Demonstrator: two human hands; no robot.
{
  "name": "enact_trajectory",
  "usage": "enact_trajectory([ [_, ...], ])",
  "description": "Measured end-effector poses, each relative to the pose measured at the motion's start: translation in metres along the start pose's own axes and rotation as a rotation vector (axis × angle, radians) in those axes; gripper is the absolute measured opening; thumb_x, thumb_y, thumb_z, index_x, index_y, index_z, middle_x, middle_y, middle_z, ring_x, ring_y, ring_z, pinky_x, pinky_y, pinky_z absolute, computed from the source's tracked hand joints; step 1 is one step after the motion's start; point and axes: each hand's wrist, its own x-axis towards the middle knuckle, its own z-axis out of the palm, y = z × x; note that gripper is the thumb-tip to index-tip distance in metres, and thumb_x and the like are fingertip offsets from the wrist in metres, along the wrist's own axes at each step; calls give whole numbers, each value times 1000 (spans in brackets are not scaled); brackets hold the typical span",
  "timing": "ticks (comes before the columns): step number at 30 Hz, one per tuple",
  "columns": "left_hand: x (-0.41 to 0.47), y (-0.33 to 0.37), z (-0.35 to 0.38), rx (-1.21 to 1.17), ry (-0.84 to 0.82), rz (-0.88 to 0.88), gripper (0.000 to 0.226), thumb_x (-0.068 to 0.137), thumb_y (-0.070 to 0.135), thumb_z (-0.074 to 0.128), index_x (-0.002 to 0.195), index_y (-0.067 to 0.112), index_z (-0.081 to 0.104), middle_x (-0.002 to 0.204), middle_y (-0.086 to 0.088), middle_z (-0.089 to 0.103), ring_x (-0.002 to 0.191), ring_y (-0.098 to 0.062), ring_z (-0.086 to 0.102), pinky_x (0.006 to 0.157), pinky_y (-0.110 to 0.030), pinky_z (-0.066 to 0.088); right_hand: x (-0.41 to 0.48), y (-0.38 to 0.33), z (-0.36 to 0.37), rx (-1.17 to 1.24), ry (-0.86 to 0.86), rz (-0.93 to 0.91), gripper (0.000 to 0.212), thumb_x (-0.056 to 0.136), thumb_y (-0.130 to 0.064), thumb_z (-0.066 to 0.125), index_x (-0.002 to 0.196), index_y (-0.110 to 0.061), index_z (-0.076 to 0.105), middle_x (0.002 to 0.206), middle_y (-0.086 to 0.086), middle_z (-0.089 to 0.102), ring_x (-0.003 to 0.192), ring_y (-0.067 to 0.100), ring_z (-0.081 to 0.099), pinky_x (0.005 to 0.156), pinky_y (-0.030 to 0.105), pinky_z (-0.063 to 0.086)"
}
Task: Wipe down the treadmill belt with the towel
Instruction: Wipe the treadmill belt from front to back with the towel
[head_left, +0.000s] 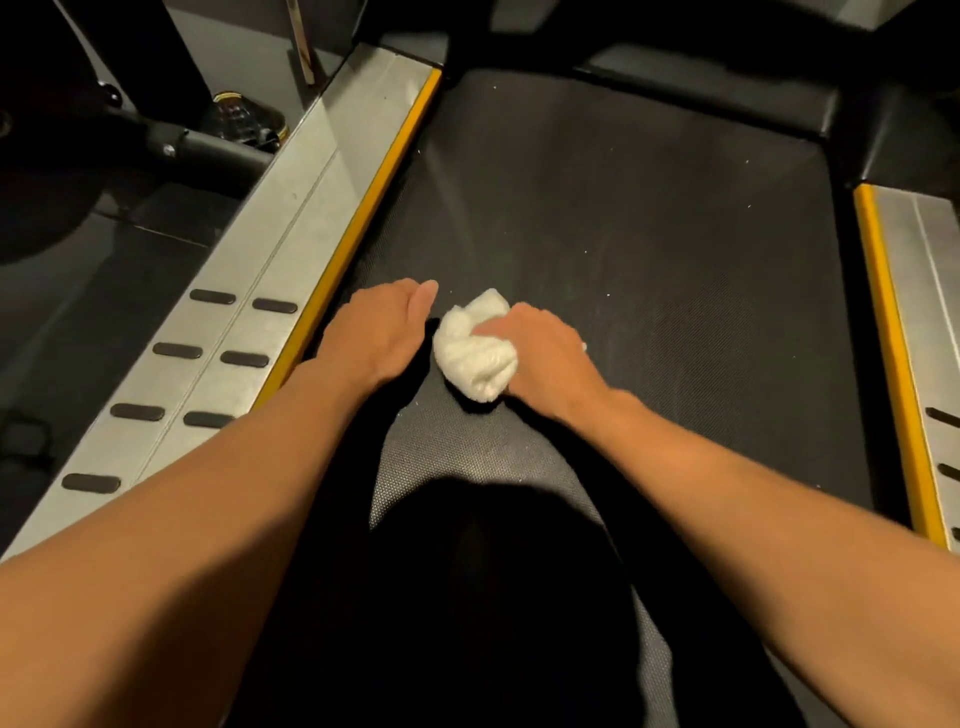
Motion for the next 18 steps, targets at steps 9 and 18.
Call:
enact_trajectory([
  [9,-7,18,7,89,-68,65,44,103,43,24,89,17,57,91,-6,65,88,-30,59,86,-48,46,13,38,-18,-53,-3,119,14,71,-28,54,60,-30,45,66,-8,50,68,20,60,49,22,29],
  [18,-9,28,13,231,-148,37,35,97,21,41,126,15,58,125,-13,59,112,-35,54,96,-50,44,-41,10,5,-25,-147,-109,9,81,-22,55,75,-28,55,71,-12,42,69,14,47,57,25,37],
])
